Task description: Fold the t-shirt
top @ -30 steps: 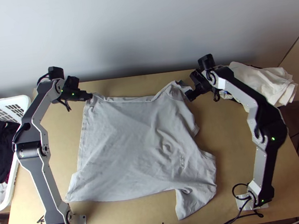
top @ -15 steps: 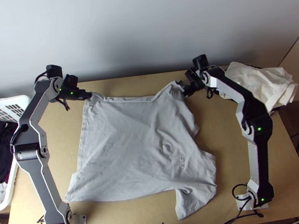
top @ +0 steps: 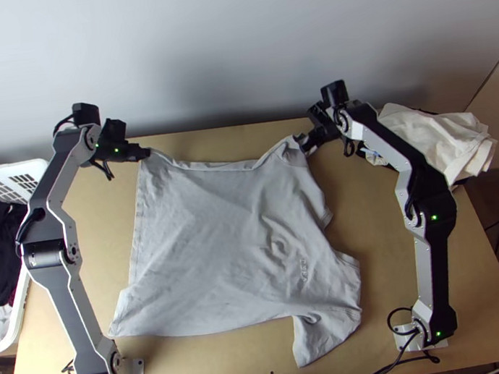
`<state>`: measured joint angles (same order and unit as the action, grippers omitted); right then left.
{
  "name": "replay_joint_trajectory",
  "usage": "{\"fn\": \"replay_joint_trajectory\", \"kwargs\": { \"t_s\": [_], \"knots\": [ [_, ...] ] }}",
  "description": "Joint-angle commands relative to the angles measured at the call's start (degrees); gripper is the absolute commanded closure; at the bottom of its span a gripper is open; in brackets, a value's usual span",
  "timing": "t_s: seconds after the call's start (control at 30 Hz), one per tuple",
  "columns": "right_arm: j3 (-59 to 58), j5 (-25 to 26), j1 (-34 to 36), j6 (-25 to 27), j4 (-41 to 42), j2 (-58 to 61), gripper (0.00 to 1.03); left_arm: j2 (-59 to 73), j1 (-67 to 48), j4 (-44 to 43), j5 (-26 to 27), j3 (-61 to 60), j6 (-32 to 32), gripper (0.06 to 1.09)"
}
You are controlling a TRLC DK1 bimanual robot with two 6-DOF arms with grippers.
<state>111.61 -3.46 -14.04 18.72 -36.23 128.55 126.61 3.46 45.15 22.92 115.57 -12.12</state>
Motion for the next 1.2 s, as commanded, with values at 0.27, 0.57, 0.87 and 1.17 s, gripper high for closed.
{"fn": "replay_joint_trajectory", "kwargs": {
  "t_s": [0.27,0.57,0.87,1.17],
  "knots": [
    [7.3,5.0,-2.5,0.4,7.2,-4.6,1.00,0.0,2.5,-2.1,-0.4,4.2,1.9,1.05],
    [9.4,7.7,-2.1,3.1,9.2,-0.6,1.00,2.9,3.7,-5.8,-3.6,8.3,3.2,1.05],
    [13.3,9.2,-1.6,3.1,14.3,3.0,1.00,6.0,2.9,-12.4,-6.0,12.3,5.4,1.05],
    [9.6,9.6,-1.7,3.1,14.3,4.5,1.00,7.4,3.3,-14.7,-7.3,10.4,6.8,1.05]
  ]
}}
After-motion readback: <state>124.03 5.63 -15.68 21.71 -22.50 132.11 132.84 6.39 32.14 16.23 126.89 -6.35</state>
